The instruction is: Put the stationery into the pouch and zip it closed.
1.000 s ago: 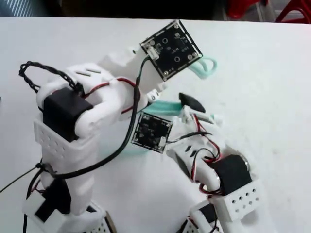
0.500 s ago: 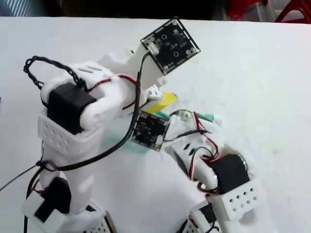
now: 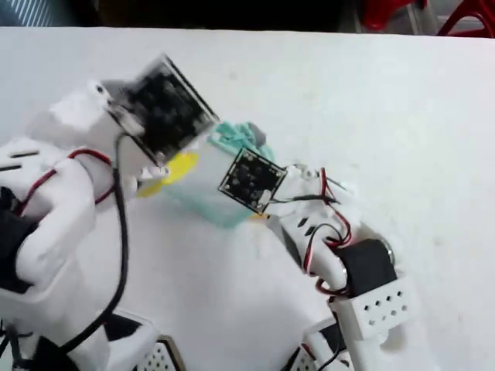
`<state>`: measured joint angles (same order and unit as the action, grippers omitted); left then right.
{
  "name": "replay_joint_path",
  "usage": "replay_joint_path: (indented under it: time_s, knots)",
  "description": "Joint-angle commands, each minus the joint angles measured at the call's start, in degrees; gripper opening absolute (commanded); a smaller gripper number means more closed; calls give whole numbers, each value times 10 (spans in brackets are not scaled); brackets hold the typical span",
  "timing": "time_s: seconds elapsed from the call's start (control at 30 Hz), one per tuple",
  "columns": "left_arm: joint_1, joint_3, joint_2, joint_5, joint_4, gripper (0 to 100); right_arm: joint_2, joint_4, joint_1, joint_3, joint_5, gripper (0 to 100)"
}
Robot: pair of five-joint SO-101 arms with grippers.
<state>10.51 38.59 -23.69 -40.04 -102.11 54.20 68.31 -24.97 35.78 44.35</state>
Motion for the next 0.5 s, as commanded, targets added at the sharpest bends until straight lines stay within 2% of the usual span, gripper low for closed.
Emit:
replay_joint_path:
  time_s: [0.0, 0.13, 0.3, 0.4, 0.47]
  knots:
    - [-31, -241, -117, -96, 33, 332, -3, -10, 0, -8, -6, 17]
    - [-35, -454, -274, -157, 110, 342, -3, -8, 0, -7, -6, 17]
    - [-61, -715, -453, -156, 300, 379, -1, 34, -43, -10, 27, 17]
    - [-51, -840, -519, -148, 367, 381, 1, 45, -70, -11, 52, 17]
    - [-38, -901, -556, -115, 398, 381, -2, 44, -73, -11, 55, 17]
